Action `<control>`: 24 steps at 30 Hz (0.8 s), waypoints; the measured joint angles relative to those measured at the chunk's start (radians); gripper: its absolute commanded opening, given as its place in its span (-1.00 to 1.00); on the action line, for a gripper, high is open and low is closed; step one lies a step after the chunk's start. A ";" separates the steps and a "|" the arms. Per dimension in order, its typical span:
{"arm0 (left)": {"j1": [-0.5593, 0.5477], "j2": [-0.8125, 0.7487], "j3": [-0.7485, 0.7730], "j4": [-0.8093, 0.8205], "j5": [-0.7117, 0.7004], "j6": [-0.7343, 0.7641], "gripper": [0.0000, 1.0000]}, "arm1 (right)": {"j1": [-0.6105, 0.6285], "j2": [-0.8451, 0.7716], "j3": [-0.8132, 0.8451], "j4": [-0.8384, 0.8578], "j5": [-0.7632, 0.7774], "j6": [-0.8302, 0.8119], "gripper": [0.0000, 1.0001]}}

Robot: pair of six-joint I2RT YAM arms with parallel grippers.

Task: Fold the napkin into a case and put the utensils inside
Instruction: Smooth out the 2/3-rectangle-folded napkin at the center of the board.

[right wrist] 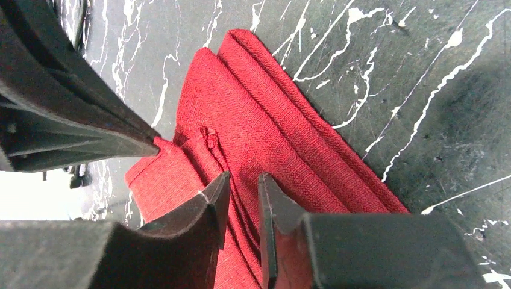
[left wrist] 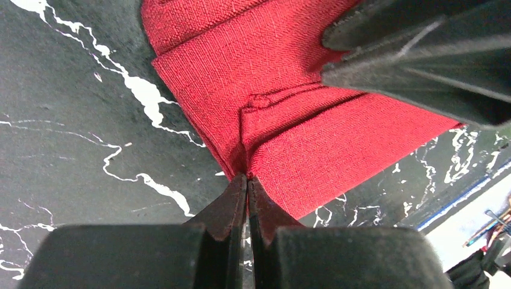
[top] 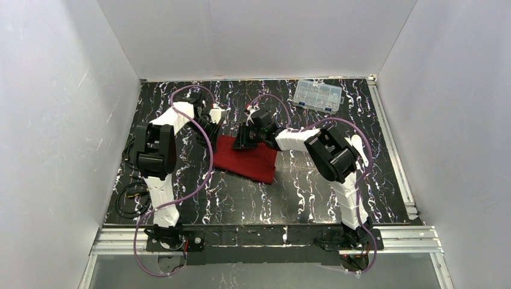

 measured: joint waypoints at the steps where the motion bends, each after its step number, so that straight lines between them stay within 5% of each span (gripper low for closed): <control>1: -0.001 0.004 0.000 0.005 -0.006 0.000 -1.00 | 0.000 -0.002 0.000 -0.002 0.000 0.000 -0.28; 10: -0.015 0.015 -0.034 0.056 -0.064 0.013 -1.00 | -0.029 -0.172 -0.034 -0.046 -0.028 0.004 -0.28; 17: -0.024 0.015 -0.042 0.067 -0.078 0.019 -1.00 | -0.046 -0.434 -0.372 0.072 -0.170 0.066 -0.36; 24: -0.024 0.015 -0.042 0.069 -0.079 0.018 -1.00 | -0.040 -0.418 -0.587 0.085 -0.254 0.095 -0.40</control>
